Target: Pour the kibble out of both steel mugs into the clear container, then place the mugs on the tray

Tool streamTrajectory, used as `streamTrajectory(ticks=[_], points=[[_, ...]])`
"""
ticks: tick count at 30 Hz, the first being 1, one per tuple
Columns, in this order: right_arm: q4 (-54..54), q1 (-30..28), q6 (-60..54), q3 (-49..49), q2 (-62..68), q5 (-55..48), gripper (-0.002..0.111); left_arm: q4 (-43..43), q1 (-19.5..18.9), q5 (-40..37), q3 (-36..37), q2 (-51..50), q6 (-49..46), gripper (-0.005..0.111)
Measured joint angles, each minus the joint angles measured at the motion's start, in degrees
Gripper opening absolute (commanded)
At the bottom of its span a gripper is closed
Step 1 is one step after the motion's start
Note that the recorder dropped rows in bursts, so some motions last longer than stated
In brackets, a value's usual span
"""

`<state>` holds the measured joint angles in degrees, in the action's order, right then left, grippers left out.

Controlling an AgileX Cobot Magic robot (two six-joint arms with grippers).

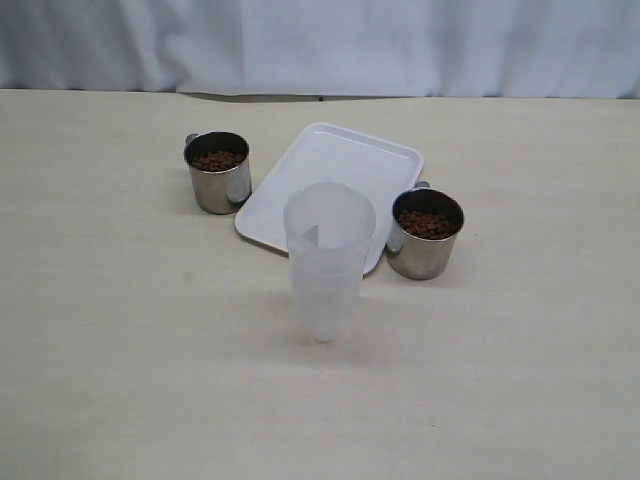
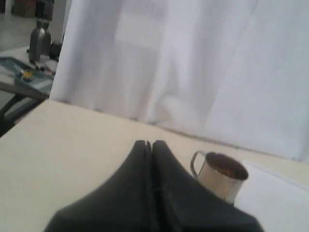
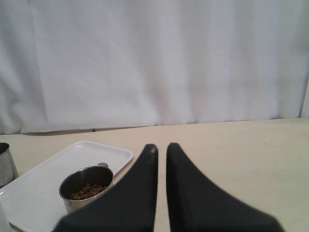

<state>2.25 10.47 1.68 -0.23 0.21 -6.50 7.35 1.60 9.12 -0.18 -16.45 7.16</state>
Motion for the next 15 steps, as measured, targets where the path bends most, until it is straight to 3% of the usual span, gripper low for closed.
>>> streamTrajectory(ticks=[11, 15], points=[[0.0, 0.0, 0.0, 0.0, 0.0, 0.0, 0.005, -4.8, 0.0, -2.6, -2.9, -22.3, 0.1, 0.000], [0.0, 0.0, 0.0, 0.0, 0.0, 0.0, 0.005, -7.3, 2.5, -2.2, -3.0, -28.1, 0.2, 0.000]])
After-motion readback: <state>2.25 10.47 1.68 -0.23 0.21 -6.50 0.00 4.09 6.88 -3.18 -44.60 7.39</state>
